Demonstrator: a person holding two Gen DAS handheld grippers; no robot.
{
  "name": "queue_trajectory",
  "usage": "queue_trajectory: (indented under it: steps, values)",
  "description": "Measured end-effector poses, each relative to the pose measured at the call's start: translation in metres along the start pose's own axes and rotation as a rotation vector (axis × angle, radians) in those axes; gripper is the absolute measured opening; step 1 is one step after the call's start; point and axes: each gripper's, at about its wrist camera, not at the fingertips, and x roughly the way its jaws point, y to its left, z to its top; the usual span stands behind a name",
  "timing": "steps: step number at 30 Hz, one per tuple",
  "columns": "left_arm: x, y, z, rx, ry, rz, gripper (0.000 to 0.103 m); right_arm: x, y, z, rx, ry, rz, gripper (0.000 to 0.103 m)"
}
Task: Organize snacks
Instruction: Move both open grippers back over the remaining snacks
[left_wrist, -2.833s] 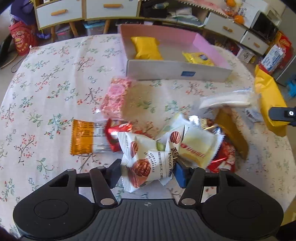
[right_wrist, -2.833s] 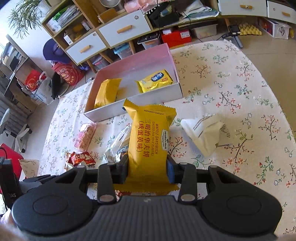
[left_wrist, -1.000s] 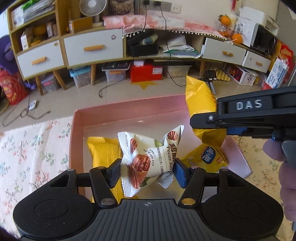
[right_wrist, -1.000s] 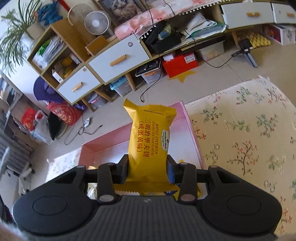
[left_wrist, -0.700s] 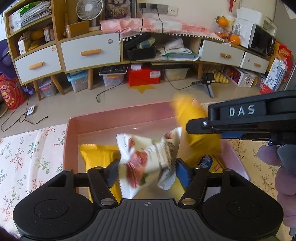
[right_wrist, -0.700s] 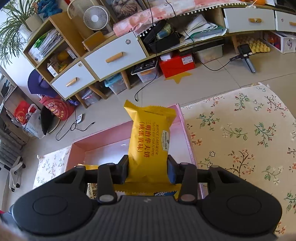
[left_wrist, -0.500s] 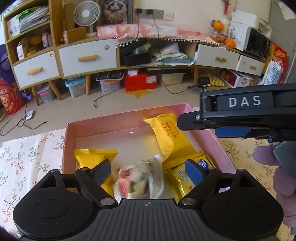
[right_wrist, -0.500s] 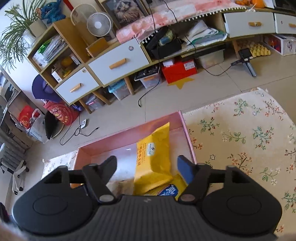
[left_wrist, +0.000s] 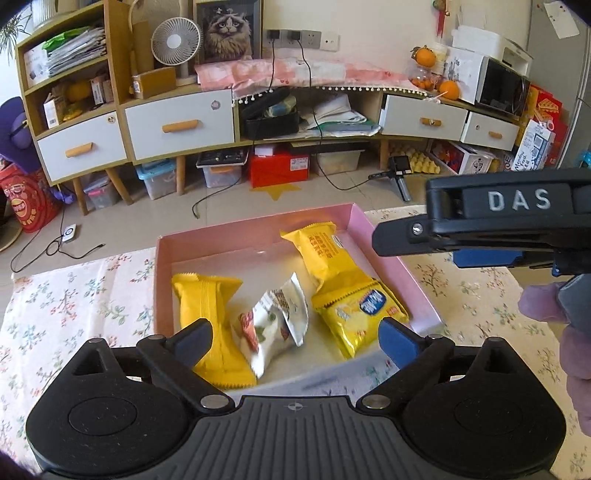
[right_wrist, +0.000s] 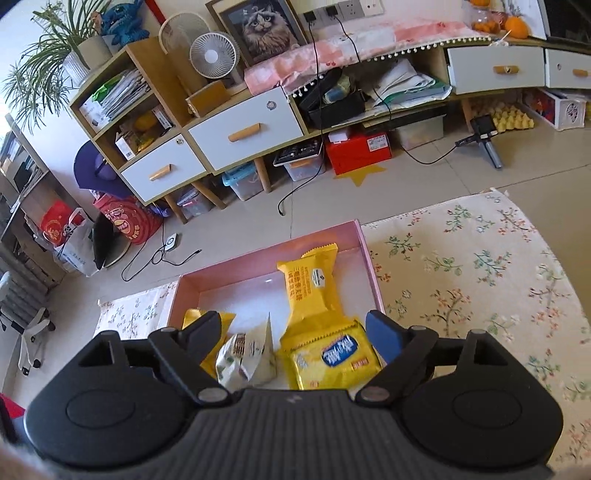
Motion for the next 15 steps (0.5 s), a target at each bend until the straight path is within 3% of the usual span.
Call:
queue_trajectory:
  steps: [15]
  values:
    - [-0.054,0.003,-0.048,-0.009,0.006,0.02,0.102,-0.054,0.006,-0.047,-0.079,-0.012,-0.021,0.096]
